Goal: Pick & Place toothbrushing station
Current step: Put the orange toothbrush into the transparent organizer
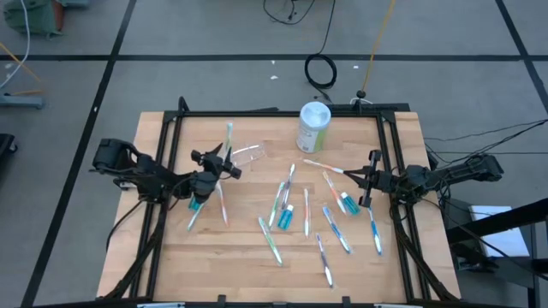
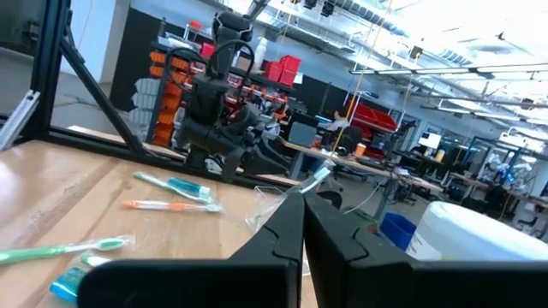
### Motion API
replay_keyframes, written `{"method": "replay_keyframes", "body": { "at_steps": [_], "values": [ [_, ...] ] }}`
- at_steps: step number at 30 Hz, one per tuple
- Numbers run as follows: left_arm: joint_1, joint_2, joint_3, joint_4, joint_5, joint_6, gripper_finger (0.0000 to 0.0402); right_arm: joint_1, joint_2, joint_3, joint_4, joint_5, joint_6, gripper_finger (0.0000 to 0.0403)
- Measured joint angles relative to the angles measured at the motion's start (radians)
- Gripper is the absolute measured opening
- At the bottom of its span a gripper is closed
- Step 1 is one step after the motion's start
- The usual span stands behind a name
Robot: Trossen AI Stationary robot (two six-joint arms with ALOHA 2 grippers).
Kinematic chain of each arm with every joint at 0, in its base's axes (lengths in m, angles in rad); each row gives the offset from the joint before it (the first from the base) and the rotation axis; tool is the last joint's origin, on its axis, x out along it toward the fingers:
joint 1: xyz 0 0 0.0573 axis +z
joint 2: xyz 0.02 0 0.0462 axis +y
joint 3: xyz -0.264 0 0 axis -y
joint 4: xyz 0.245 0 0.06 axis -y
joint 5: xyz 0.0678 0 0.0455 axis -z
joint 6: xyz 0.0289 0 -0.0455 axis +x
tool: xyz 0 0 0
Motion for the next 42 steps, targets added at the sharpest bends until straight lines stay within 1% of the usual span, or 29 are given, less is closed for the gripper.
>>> {"method": "replay_keyframes", "body": {
  "at_steps": [6, 8, 11, 13, 17, 20, 23, 28, 32, 36, 38, 40, 42],
  "values": [
    [-0.034, -0.076, 0.000, 0.000, 0.005, 0.008, 0.0172, 0.000, 0.000, 0.000, 0.008, 0.029, 0.042, 0.0004],
    [-0.044, -0.119, 0.000, -0.006, 0.036, 0.027, 0.0172, 0.000, 0.001, 0.000, 0.008, 0.026, 0.067, 0.0006],
    [-0.056, -0.193, 0.009, -0.061, 0.098, 0.032, 0.0173, 0.000, 0.009, 0.000, 0.008, 0.027, 0.095, 0.0017],
    [-0.063, -0.234, 0.025, -0.141, 0.143, 0.021, 0.0173, 0.000, 0.017, 0.000, 0.009, 0.027, 0.113, 0.0031],
    [-0.070, -0.314, 0.075, -0.332, 0.194, -0.015, 0.0173, 0.000, 0.041, 0.000, 0.030, 0.031, 0.161, 0.0067],
    [-0.070, -0.356, 0.129, -0.508, 0.253, -0.081, 0.0173, 0.000, 0.066, 0.000, 0.050, 0.029, 0.196, 0.0095],
    [-0.070, -0.376, 0.207, -0.677, 0.314, -0.152, 0.0173, 0.000, 0.098, 0.000, 0.062, 0.028, 0.223, 0.0120],
    [-0.070, -0.381, 0.345, -0.928, 0.392, -0.184, 0.0173, 0.000, 0.159, 0.002, 0.061, 0.030, 0.253, 0.0151],
    [-0.070, -0.381, 0.441, -1.080, 0.494, -0.265, 0.0173, 0.000, 0.228, 0.025, 0.060, 0.033, 0.264, 0.0166],
    [-0.079, -0.386, 0.516, -1.255, 0.617, -0.312, 0.0173, 0.000, 0.316, 0.055, 0.042, 0.032, 0.322, 0.0173],
    [-0.090, -0.398, 0.536, -1.326, 0.644, -0.314, 0.0172, 0.000, 0.361, 0.067, 0.046, 0.035, 0.361, 0.0175],
    [-0.099, -0.400, 0.545, -1.359, 0.646, -0.329, 0.0173, 0.000, 0.412, 0.080, 0.041, 0.064, 0.399, 0.0176],
    [-0.103, -0.398, 0.542, -1.385, 0.645, -0.344, 0.0173, 0.000, 0.465, 0.105, -0.005, 0.107, 0.434, 0.0175]
  ]
}}
